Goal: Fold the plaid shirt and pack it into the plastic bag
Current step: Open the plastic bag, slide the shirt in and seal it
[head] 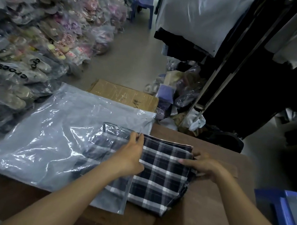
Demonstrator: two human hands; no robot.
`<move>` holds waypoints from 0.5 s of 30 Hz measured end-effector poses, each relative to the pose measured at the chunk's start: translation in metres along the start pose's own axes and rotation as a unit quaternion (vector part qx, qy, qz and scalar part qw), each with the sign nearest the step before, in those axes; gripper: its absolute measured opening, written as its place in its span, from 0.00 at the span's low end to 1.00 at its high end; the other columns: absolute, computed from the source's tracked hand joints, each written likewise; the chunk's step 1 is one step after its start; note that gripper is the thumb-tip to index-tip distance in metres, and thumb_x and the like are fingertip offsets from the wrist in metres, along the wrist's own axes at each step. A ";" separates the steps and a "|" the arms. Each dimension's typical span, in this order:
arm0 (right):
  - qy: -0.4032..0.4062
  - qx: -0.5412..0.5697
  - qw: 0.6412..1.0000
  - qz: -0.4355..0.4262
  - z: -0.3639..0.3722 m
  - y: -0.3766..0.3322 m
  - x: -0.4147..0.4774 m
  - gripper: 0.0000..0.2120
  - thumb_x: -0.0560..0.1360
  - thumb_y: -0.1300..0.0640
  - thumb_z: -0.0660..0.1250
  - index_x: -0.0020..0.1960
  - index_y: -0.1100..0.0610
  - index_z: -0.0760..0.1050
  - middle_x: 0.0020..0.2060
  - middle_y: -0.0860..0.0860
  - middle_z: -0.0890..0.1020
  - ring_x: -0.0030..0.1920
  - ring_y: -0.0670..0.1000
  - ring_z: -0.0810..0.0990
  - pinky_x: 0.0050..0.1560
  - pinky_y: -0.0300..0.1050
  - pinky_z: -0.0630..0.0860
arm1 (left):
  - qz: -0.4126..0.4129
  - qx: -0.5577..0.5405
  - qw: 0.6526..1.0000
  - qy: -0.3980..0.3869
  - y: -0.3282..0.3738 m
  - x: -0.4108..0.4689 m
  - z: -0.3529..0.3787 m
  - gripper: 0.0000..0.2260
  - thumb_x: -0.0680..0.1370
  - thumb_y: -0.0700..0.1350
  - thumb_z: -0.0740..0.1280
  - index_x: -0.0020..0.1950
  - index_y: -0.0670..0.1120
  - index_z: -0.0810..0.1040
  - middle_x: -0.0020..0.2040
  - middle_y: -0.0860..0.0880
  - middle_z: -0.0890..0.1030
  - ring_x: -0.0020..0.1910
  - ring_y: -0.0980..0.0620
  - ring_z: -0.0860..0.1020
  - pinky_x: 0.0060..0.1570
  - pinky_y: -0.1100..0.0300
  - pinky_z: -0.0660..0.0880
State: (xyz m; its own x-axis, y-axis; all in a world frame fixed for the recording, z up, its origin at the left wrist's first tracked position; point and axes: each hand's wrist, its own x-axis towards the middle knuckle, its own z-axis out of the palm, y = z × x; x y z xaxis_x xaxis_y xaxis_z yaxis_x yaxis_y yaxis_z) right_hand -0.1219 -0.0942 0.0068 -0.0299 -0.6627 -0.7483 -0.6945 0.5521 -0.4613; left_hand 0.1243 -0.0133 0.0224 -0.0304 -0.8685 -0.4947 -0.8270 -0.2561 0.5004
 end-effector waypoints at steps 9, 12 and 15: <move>-0.040 0.187 0.980 -0.060 0.048 -0.010 0.001 0.18 0.73 0.58 0.76 0.60 0.56 0.75 0.48 0.53 0.86 0.47 0.53 0.85 0.49 0.52 0.80 | 0.038 0.018 0.999 -0.024 0.011 -0.012 0.016 0.46 0.73 0.38 0.69 0.80 0.47 0.40 0.76 0.54 0.45 0.53 0.48 0.74 0.45 0.57 0.76; -0.063 0.238 0.964 -0.098 0.079 -0.033 0.005 0.14 0.74 0.58 0.74 0.57 0.61 0.78 0.45 0.57 0.87 0.39 0.51 0.85 0.36 0.43 0.81 | 0.059 0.022 0.998 -0.027 0.017 -0.018 0.020 0.45 0.73 0.41 0.69 0.80 0.48 0.41 0.75 0.54 0.47 0.58 0.45 0.74 0.46 0.54 0.74; -0.116 0.325 0.935 -0.084 0.103 -0.054 0.001 0.01 0.78 0.62 0.69 0.48 0.60 0.78 0.33 0.52 0.83 0.32 0.47 0.82 0.33 0.40 0.79 | 0.068 0.031 0.997 -0.011 0.022 -0.022 0.021 0.45 0.72 0.40 0.66 0.81 0.48 0.42 0.75 0.53 0.46 0.60 0.42 0.74 0.47 0.53 0.73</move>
State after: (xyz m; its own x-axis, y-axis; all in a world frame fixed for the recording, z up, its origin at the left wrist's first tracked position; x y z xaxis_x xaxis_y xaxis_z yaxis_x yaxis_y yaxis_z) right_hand -0.0103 -0.0729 -0.0181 0.2499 -0.6811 -0.6882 -0.0893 0.6915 -0.7168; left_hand 0.0951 0.0090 0.0292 -0.1564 -0.8837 -0.4411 -0.8473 -0.1094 0.5196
